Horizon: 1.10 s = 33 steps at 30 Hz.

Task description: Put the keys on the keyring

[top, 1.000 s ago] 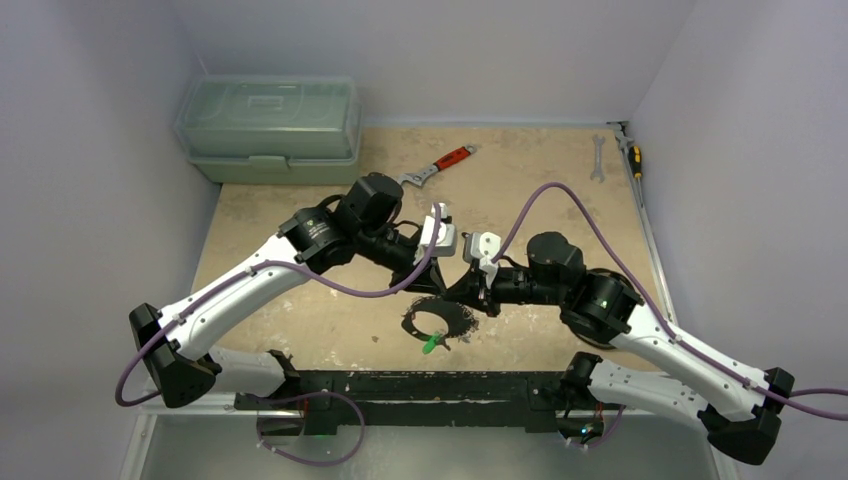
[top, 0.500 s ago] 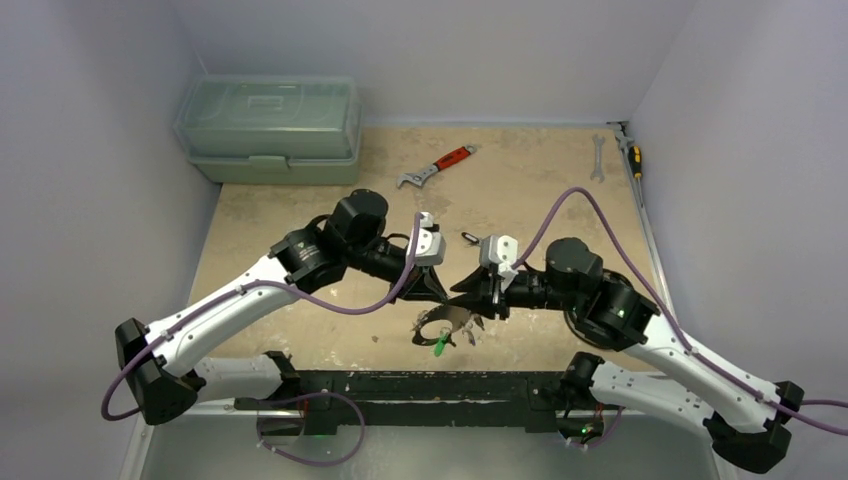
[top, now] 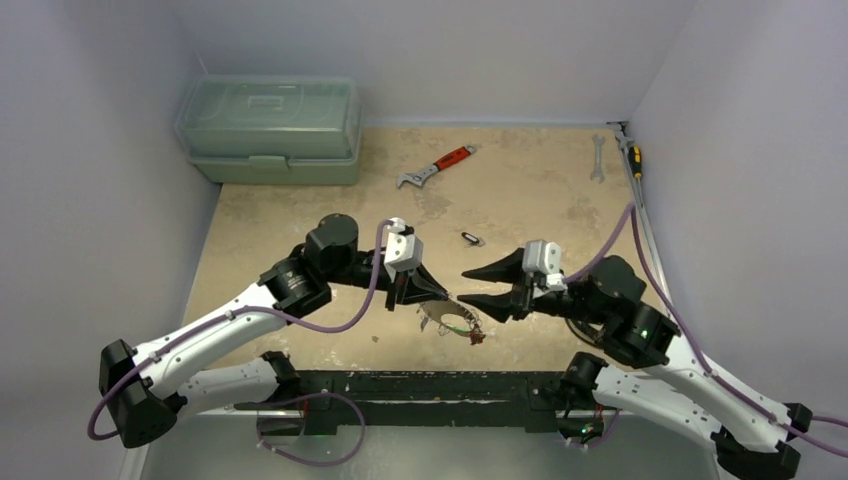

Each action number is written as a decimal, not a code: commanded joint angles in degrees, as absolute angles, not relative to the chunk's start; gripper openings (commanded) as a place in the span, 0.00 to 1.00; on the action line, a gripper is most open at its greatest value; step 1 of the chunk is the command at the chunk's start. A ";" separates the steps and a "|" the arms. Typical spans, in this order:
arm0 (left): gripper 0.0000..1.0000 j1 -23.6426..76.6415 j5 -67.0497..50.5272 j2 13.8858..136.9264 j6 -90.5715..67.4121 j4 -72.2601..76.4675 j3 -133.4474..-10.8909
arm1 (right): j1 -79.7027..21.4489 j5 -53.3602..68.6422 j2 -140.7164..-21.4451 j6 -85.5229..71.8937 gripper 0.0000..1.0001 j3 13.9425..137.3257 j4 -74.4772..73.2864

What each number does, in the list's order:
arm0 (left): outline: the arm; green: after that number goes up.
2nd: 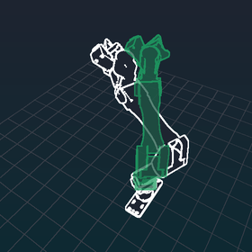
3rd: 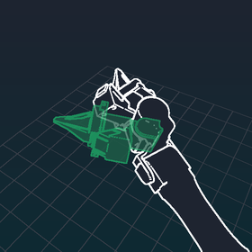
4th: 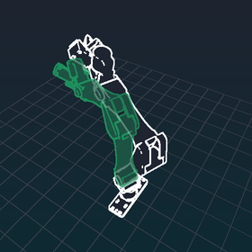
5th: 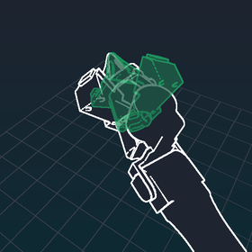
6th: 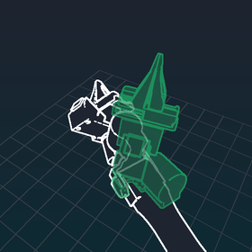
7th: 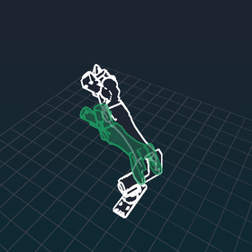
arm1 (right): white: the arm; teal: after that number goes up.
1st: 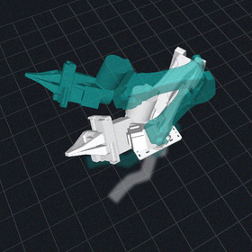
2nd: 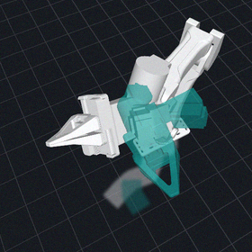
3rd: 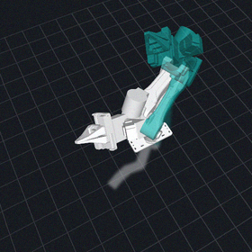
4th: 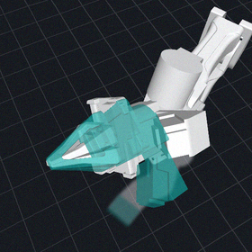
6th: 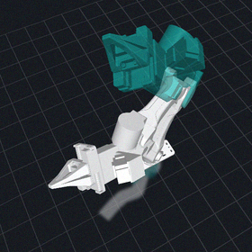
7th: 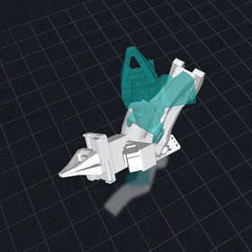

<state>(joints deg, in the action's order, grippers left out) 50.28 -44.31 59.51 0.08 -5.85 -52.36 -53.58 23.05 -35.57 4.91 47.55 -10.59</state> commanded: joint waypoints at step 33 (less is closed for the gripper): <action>0.00 50.36 -38.16 50.62 -19.59 48.33 -32.33 | -53.53 26.97 -33.96 -9.22 0.26 34.77 15.96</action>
